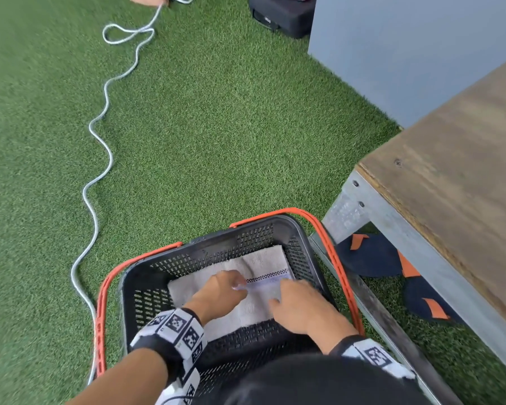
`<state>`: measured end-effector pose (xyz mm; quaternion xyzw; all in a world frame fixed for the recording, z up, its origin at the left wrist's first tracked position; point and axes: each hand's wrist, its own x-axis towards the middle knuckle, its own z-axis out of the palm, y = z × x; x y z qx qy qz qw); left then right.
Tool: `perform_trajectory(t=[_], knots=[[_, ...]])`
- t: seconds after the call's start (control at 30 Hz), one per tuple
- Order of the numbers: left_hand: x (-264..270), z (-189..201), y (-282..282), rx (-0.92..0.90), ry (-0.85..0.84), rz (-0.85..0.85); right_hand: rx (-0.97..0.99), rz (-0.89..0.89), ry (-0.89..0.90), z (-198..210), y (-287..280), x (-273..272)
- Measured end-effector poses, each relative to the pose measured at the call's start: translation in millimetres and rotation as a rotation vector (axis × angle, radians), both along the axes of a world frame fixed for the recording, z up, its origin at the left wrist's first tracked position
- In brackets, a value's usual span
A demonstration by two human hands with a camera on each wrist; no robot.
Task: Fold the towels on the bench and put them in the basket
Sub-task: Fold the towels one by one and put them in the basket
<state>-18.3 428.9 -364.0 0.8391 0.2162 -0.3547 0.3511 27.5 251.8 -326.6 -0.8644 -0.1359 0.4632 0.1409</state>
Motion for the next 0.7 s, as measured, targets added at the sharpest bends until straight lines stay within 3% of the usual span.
perform_trajectory(t=[0.17,0.23,0.3,0.37,0.4,0.47,0.7], knots=[[9,71,-12,-0.026,-0.043,0.000,-0.030,-0.124,-0.059,33,-9,12],[9,119,-25,0.005,-0.061,-0.047,0.011,-0.180,-0.073,49,-26,14],[2,195,-42,0.017,-0.148,-0.151,0.119,-0.230,-0.120,78,-50,5],[11,206,-32,-0.011,-0.205,-0.107,0.126,-0.203,-0.213,109,-73,-13],[16,197,-20,0.006,-0.235,-0.164,0.122,-0.207,-0.246,123,-83,-23],[16,217,-18,0.053,-0.307,-0.247,0.193,-0.322,-0.313,148,-104,-39],[20,326,-69,0.130,-0.561,-0.414,0.359,-0.551,-0.553,240,-181,-70]])
